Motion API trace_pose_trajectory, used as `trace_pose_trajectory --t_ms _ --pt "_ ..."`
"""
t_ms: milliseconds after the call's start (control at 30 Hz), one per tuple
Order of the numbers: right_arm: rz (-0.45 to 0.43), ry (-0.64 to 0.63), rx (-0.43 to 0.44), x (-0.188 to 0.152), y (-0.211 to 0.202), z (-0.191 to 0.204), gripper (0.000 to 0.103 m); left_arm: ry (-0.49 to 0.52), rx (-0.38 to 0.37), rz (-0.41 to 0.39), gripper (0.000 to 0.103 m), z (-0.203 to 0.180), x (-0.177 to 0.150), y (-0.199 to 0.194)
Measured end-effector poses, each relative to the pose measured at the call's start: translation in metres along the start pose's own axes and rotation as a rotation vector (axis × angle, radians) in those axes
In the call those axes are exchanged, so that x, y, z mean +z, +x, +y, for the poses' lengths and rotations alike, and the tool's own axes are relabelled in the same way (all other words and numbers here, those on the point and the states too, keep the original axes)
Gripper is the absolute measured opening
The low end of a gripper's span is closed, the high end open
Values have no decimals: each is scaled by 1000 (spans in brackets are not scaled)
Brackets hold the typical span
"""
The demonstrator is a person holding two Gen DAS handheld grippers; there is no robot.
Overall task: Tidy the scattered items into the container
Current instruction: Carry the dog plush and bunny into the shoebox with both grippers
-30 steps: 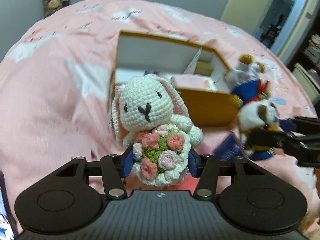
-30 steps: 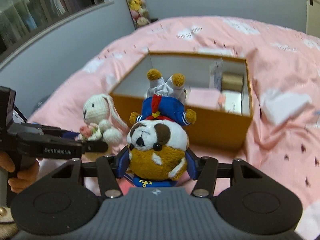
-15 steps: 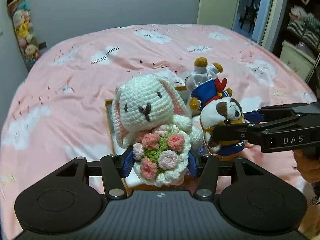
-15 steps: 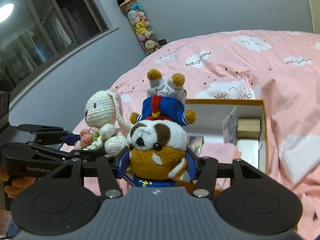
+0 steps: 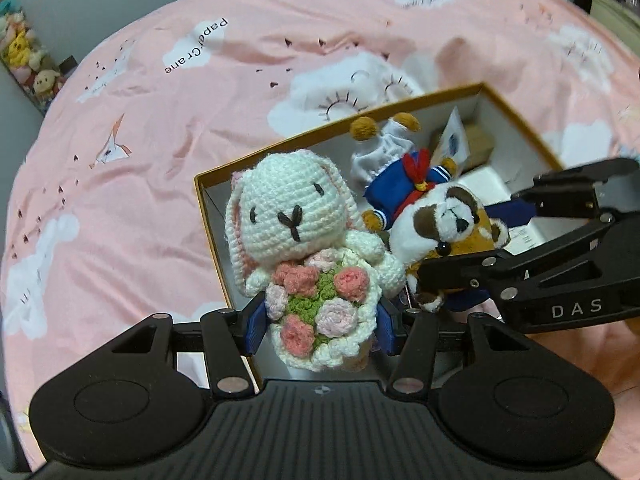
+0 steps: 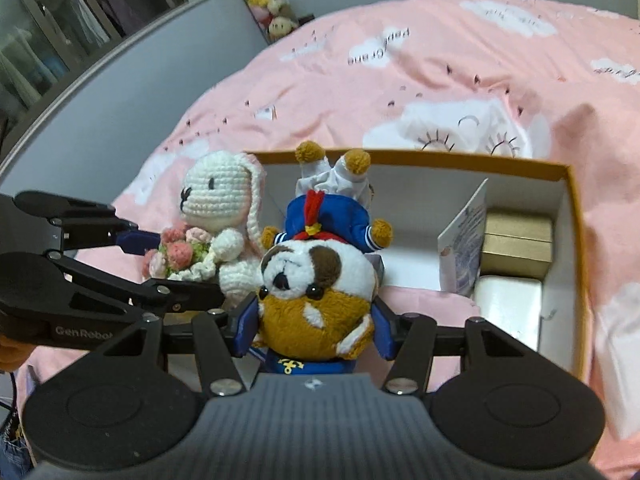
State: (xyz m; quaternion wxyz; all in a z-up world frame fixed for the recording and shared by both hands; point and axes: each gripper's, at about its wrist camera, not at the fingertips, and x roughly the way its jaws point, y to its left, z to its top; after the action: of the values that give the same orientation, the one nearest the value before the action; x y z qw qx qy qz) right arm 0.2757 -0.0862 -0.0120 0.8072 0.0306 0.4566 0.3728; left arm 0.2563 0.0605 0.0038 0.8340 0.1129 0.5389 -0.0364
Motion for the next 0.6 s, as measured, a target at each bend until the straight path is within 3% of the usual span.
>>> trace_pose_trajectory --t_ms 100,267,600 --pt "21 -10 5 4 13 -1 59 30 42 35 62 -1 4 13" --pt "57 -7 20 7 32 -9 59 26 42 76 63 5 10 31" --pt "90 24 40 8 47 -21 63 81 52 81 65 -2 10 48"
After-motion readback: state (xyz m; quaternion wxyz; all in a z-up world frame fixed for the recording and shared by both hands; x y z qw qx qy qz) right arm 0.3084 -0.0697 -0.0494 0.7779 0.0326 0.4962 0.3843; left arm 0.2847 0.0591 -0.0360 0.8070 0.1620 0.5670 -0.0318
